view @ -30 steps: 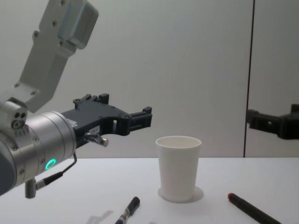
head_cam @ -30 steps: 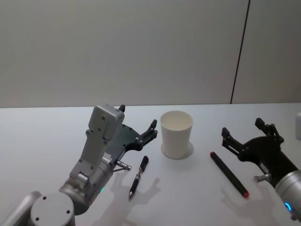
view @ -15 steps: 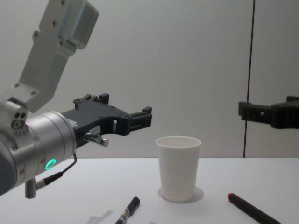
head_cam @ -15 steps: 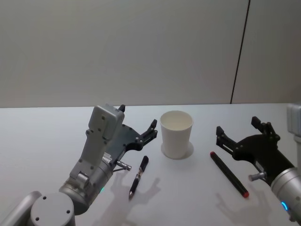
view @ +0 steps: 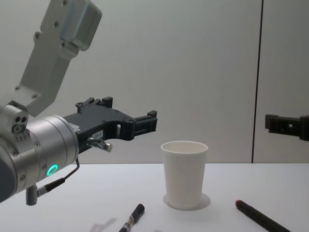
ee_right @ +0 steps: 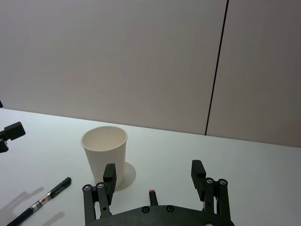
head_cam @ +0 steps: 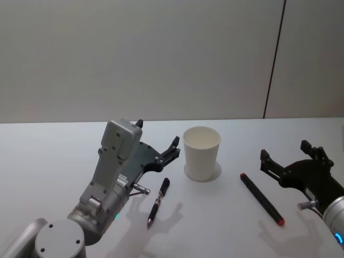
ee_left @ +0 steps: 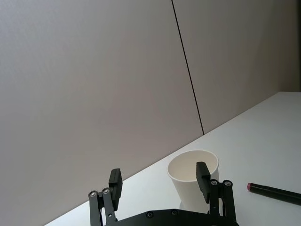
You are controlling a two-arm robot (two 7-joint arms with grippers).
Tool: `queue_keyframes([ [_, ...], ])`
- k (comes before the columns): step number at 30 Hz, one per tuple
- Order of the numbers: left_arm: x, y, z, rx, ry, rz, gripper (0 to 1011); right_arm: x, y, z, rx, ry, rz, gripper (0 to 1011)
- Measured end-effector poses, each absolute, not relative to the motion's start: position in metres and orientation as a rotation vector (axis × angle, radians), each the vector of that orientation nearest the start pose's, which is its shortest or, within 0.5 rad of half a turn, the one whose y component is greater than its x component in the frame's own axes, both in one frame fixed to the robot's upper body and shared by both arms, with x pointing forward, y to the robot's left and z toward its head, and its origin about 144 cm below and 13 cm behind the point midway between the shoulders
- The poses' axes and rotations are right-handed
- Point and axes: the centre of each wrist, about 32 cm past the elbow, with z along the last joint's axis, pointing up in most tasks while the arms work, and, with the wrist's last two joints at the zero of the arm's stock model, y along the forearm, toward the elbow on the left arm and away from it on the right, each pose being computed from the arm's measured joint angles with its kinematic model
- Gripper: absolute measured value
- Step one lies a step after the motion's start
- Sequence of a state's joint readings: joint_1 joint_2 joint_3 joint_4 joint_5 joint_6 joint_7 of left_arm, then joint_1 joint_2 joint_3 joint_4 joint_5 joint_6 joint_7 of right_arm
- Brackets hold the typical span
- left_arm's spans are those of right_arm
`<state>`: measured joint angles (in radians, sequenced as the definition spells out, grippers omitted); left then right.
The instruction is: Place the pen into the pen holder.
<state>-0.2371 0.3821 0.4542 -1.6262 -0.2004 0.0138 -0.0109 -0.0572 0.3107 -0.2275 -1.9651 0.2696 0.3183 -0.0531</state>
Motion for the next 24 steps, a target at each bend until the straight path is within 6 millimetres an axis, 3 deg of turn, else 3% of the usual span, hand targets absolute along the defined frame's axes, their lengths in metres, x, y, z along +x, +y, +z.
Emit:
queue_keyframes([
  [24, 0.492, 0.198, 1.204, 0.061, -0.267, 1.124, 1004, 0.445, -0.213, 1.239, -0.218, 0.128, -1.333, 1002],
])
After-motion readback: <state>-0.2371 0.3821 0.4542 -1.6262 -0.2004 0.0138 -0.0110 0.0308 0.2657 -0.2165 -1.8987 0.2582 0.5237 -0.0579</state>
